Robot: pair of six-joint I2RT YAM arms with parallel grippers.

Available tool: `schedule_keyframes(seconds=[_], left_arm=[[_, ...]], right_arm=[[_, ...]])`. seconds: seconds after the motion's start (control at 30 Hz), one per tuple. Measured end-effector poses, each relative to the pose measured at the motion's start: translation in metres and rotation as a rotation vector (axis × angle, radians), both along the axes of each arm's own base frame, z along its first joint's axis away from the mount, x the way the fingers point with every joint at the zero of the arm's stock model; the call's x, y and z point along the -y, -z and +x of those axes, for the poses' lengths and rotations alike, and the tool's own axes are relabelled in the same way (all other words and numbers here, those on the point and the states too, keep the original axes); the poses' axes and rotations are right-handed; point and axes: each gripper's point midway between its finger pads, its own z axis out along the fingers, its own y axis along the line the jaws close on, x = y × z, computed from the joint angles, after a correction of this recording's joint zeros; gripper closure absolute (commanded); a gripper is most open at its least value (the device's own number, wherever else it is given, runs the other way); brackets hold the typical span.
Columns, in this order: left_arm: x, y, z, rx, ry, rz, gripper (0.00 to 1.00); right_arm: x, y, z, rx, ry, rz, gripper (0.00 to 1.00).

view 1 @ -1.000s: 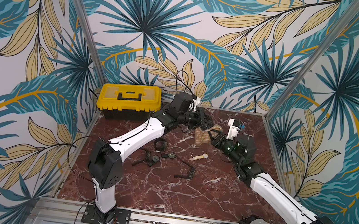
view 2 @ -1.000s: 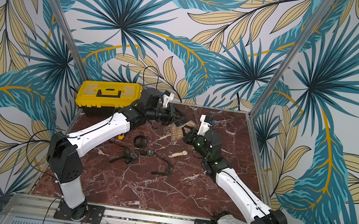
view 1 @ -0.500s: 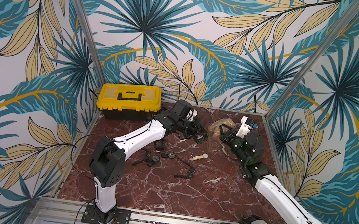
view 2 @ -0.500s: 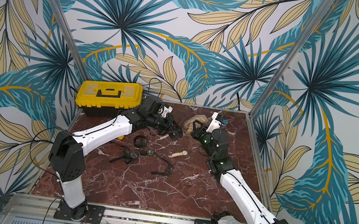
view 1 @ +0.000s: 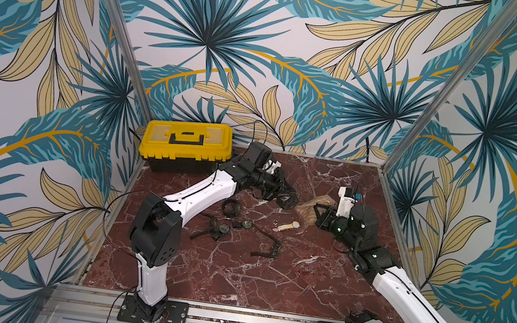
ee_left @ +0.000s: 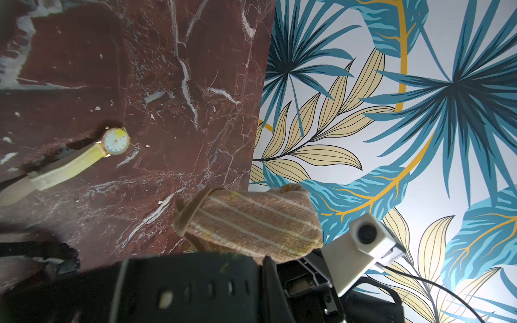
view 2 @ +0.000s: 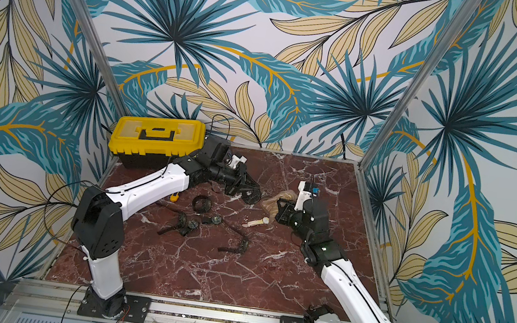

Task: Wipe the watch dial
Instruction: Wipe the dirt from the watch dial.

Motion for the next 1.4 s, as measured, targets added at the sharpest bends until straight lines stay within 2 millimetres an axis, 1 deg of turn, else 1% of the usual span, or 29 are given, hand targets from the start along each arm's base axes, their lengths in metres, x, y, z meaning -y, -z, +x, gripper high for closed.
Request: schedule_keyframes(seconds=[0.1,0.2,0.33,0.47,0.57,0.63,0.7,0.8,0.87,0.93,1.0,1.1,1.23,1.33,1.4], left_arm=[[0.003,0.003,0.001,-0.034,0.002,-0.014,1.0],[0.006,0.005,0.002,-0.056,0.002,-0.028,1.0],[0.007,0.005,0.002,-0.073,-0.001,-0.038,1.0],[0.008,0.006,0.005,-0.079,-0.012,-0.04,1.0],[0.006,0.01,0.015,-0.076,-0.043,-0.03,1.0],[0.007,0.016,0.023,-0.075,-0.064,-0.02,1.0],[0.008,0.024,0.031,-0.073,-0.086,-0.01,1.0],[0.008,0.033,0.037,-0.078,-0.105,0.002,1.0],[0.008,0.035,0.039,-0.081,-0.113,0.006,1.0],[0.008,0.034,0.042,-0.077,-0.12,0.003,1.0],[0.007,0.03,0.042,-0.085,-0.117,-0.008,1.0],[0.009,0.02,0.039,-0.096,-0.09,-0.034,1.0],[0.009,0.01,0.04,-0.106,-0.074,-0.062,1.0],[0.003,0.008,0.047,-0.114,-0.083,-0.071,1.0],[-0.002,0.011,0.052,-0.13,-0.095,-0.071,1.0]], right_arm=[[-0.009,0.008,-0.007,-0.005,-0.066,0.008,0.94],[-0.022,0.005,-0.009,0.015,-0.131,0.028,0.94],[-0.041,0.002,-0.006,0.032,-0.215,0.05,0.94],[-0.059,0.001,0.006,0.021,-0.266,0.052,0.94],[-0.061,0.008,0.018,0.012,-0.239,0.058,0.94],[-0.06,0.015,0.028,0.0,-0.199,0.068,0.94],[-0.057,0.023,0.037,-0.02,-0.145,0.078,0.94],[-0.05,0.037,0.047,-0.058,-0.058,0.074,0.94],[-0.044,0.043,0.053,-0.08,-0.001,0.059,0.94],[-0.038,0.045,0.058,-0.087,0.042,0.047,0.94],[-0.03,0.044,0.062,-0.085,0.088,0.033,0.94],[-0.012,0.045,0.069,-0.085,0.162,0.017,0.94],[0.007,0.046,0.07,-0.1,0.219,0.005,0.94],[0.023,0.036,0.064,-0.087,0.254,0.015,0.94],[0.037,0.026,0.059,-0.064,0.284,0.027,0.94]])
